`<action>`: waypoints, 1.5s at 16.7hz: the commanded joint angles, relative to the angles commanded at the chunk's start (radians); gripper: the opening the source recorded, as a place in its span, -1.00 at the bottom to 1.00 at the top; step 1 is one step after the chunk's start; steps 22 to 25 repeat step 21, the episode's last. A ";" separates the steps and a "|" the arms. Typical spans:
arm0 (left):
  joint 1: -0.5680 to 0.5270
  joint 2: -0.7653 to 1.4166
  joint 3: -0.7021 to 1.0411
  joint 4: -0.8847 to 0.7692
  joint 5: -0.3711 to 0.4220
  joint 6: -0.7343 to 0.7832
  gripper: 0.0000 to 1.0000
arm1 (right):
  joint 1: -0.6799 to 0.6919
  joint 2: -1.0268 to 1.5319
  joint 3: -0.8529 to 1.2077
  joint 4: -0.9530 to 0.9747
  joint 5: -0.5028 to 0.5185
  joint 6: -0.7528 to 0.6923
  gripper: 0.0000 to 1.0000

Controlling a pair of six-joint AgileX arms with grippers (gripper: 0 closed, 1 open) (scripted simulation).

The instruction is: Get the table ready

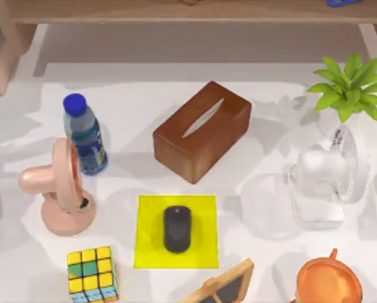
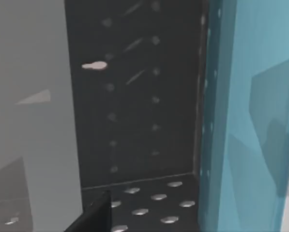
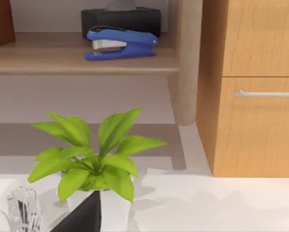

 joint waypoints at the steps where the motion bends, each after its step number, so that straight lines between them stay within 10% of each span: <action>1: 0.000 0.000 0.000 0.000 0.000 0.000 1.00 | 0.000 0.000 0.000 0.000 0.000 0.000 1.00; 12: 0.089 -0.140 -0.138 0.027 -0.126 0.047 1.00 | 0.000 0.000 0.000 0.000 0.000 0.000 1.00; 25: 0.073 -0.132 -0.193 0.048 0.065 0.025 1.00 | 0.000 0.000 0.000 0.000 0.000 0.000 1.00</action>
